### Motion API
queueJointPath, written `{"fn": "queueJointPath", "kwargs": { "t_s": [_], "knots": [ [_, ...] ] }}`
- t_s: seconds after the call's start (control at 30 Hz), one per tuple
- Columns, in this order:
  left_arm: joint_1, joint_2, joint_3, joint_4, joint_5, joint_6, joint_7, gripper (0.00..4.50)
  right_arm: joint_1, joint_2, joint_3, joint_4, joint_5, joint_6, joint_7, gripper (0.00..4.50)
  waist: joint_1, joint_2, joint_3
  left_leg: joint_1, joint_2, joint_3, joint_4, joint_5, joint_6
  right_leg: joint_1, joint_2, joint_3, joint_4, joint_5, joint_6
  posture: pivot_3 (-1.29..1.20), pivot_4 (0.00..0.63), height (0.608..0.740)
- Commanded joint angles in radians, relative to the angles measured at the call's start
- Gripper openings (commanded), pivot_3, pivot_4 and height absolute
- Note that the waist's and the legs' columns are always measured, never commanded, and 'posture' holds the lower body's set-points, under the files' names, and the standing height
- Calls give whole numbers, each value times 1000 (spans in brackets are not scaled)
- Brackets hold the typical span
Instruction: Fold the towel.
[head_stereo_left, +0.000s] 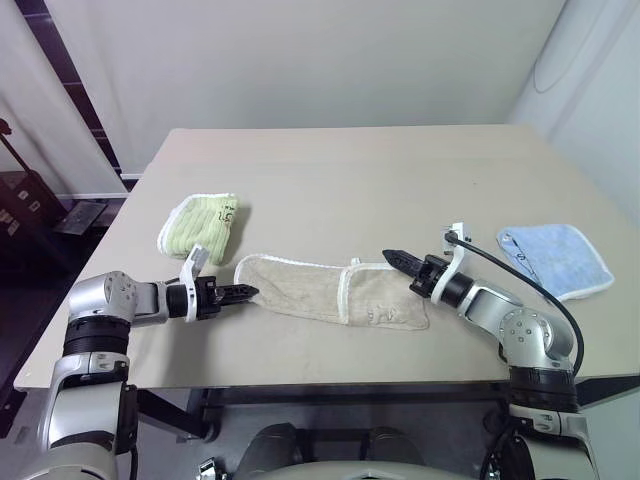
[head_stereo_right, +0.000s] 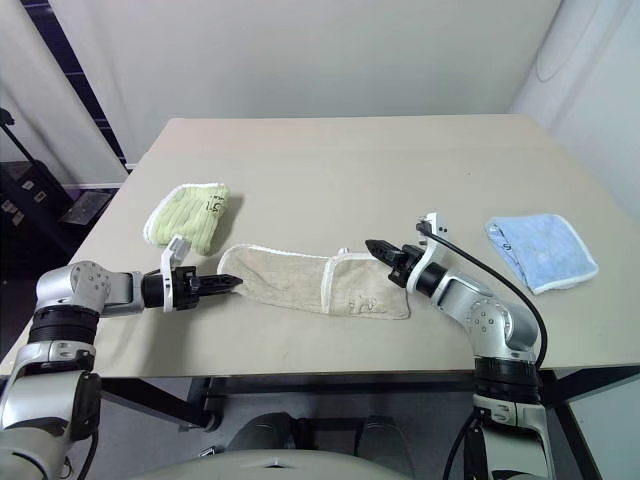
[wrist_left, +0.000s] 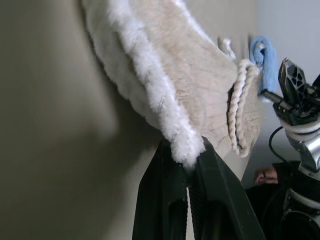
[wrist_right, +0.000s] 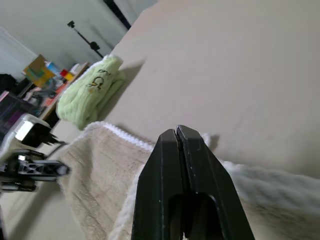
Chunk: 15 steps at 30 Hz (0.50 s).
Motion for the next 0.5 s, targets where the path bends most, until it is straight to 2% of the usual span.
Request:
{"fn": "queueJointPath", "kwargs": {
  "t_s": [0.03,0.23,0.5],
  "knots": [
    [-33,63,-80,-78,21,-86,-105,27,42,-35,1,-129,15,-37,62,0,0,0,0,0,0,0,0,0,0,0,0,0,0,0,0,0,0,720],
    [-120,123,-232,-163,91,-238,-248,27,160,-105,-32,-269,42,-50,117,0,2,0,1,-1,0,0,-3,0,0,0,0,0,-4,0,0,0,0,720],
    [-277,32,-341,-198,104,-315,-369,27,243,-137,-125,-307,60,-58,72,0,3,0,1,-1,0,0,-6,0,0,0,0,0,-11,0,0,0,0,720]
  ]
}}
